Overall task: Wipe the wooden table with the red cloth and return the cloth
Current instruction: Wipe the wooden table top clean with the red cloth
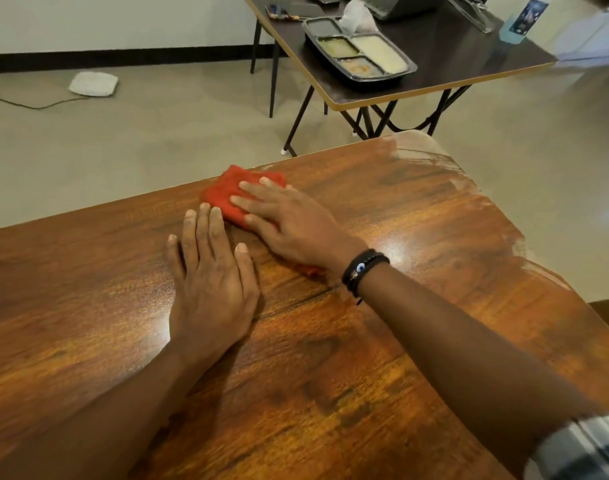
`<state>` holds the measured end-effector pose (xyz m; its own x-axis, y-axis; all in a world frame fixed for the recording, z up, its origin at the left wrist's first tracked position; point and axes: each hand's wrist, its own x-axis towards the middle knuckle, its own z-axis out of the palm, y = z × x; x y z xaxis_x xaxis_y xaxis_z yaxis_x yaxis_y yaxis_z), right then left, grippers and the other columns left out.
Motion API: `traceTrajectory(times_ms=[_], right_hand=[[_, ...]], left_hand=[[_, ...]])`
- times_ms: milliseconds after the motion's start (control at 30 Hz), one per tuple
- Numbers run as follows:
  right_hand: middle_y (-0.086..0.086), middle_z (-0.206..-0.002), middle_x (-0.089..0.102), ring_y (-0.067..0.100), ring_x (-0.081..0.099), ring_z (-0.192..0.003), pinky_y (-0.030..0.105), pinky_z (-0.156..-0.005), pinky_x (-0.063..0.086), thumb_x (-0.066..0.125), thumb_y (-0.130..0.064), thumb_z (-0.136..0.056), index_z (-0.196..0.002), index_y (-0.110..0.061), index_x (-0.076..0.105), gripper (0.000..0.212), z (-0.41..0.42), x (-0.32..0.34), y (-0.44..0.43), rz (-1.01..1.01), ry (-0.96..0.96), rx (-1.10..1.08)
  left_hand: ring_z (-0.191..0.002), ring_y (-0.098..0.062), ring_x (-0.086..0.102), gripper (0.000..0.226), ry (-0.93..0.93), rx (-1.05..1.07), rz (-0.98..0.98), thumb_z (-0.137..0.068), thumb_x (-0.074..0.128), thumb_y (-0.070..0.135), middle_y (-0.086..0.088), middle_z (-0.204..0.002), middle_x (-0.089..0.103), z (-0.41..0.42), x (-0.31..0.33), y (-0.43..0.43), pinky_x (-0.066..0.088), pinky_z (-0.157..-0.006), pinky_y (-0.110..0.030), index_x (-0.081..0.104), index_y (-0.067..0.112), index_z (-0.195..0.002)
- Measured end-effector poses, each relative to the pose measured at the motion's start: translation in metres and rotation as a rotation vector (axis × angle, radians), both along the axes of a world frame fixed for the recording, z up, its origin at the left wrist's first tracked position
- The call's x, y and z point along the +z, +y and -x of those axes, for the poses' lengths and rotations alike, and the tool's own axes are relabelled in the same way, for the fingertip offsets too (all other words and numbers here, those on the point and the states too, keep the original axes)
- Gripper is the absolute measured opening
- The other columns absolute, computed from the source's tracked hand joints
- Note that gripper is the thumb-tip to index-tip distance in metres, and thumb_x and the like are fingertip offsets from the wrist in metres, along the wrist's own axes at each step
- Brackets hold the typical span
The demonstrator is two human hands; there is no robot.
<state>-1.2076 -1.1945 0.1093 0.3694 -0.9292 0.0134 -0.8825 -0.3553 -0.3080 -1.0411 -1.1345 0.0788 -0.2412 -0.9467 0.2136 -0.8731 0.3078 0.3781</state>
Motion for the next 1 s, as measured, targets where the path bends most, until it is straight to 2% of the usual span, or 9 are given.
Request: traceTrajectory(times_ms=[100,233,333,433,500,600,700,867,1000], right_hand=[[-0.004,-0.161,0.027,0.021,0.019,-0.149,0.046,-0.121,0.011,0.031,-0.039,-0.106,-0.15,-0.029,0.038,0.045,0.049,0.004,-0.029,0.001,-0.032,-0.236],[0.002,-0.158,0.032,0.026,0.036,-0.141,0.045,-0.113,0.028,0.033,-0.039,-0.104,-0.149,-0.027,0.04,0.048,0.146,0.007,-0.067,-0.037,-0.143,-0.634],[0.004,-0.16,0.029,0.028,0.028,-0.146,0.046,-0.119,0.022,0.03,-0.035,-0.103,-0.151,-0.02,0.037,0.05,0.201,0.005,-0.063,-0.049,-0.152,-0.819],[0.007,-0.155,0.036,0.03,0.033,-0.141,0.046,-0.116,0.025,0.031,-0.031,-0.103,-0.146,-0.016,0.042,0.047,0.218,0.002,-0.036,-0.007,-0.155,-0.902],[0.008,-0.148,0.044,0.03,0.043,-0.134,0.041,-0.108,0.032,0.034,-0.033,-0.102,-0.141,-0.014,0.048,0.045,0.221,0.002,-0.007,0.034,-0.172,-0.97],[0.01,-0.143,0.048,0.029,0.044,-0.13,0.034,-0.103,0.033,0.037,-0.031,-0.101,-0.136,-0.01,0.052,0.044,0.226,0.0,0.054,0.087,-0.113,-1.023],[0.012,-0.152,0.041,0.03,0.037,-0.139,0.041,-0.115,0.027,0.036,-0.034,-0.101,-0.143,-0.01,0.047,0.05,0.227,-0.006,0.097,0.12,-0.032,-1.064],[0.01,-0.159,0.029,0.031,0.026,-0.146,0.047,-0.119,0.019,0.034,-0.044,-0.102,-0.152,-0.017,0.034,0.057,0.231,0.008,0.055,-0.016,-0.034,-1.047],[0.016,-0.153,0.038,0.037,0.042,-0.133,0.043,-0.111,0.033,0.039,-0.039,-0.102,-0.15,-0.018,0.037,0.052,0.218,0.027,-0.018,-0.065,-0.127,-1.0]], left_hand=[[-0.156,-0.026,0.004,0.063,-0.059,-0.061,-0.013,-0.103,0.016,0.036,-0.011,-0.168,0.012,-0.003,-0.004,-0.003,0.007,-0.124,-0.057,0.012,0.007,-0.159],[-0.157,-0.021,0.001,0.062,-0.091,-0.079,-0.029,-0.103,0.014,0.04,-0.003,-0.169,0.012,-0.006,-0.008,-0.006,0.004,-0.125,-0.055,0.014,0.014,-0.16],[-0.157,-0.021,0.001,0.063,-0.105,-0.087,-0.025,-0.103,0.013,0.042,-0.002,-0.168,0.014,-0.005,-0.009,-0.006,0.004,-0.125,-0.054,0.016,0.015,-0.16],[-0.157,-0.019,0.0,0.063,-0.1,-0.072,-0.036,-0.103,0.011,0.044,-0.001,-0.169,0.013,-0.006,-0.008,-0.006,0.002,-0.125,-0.053,0.016,0.016,-0.16],[-0.157,-0.019,0.001,0.063,-0.095,-0.068,-0.039,-0.104,0.011,0.044,0.0,-0.168,0.014,-0.005,-0.006,-0.005,0.003,-0.125,-0.053,0.018,0.017,-0.16],[-0.157,-0.021,0.004,0.063,-0.096,-0.065,-0.035,-0.104,0.012,0.043,-0.002,-0.168,0.016,-0.004,-0.005,-0.004,0.005,-0.125,-0.053,0.021,0.015,-0.159],[-0.157,-0.022,0.003,0.063,-0.098,-0.07,-0.044,-0.104,0.011,0.043,-0.003,-0.168,0.015,-0.004,-0.005,-0.003,0.004,-0.125,-0.053,0.02,0.014,-0.159],[-0.157,-0.02,-0.001,0.062,-0.075,-0.076,-0.067,-0.105,0.011,0.043,-0.002,-0.169,0.012,0.0,-0.004,-0.004,0.001,-0.125,-0.053,0.018,0.014,-0.159],[-0.157,-0.022,0.0,0.062,-0.099,-0.077,-0.047,-0.105,0.012,0.041,-0.004,-0.169,0.012,-0.001,-0.006,-0.003,0.004,-0.125,-0.055,0.016,0.013,-0.16]])
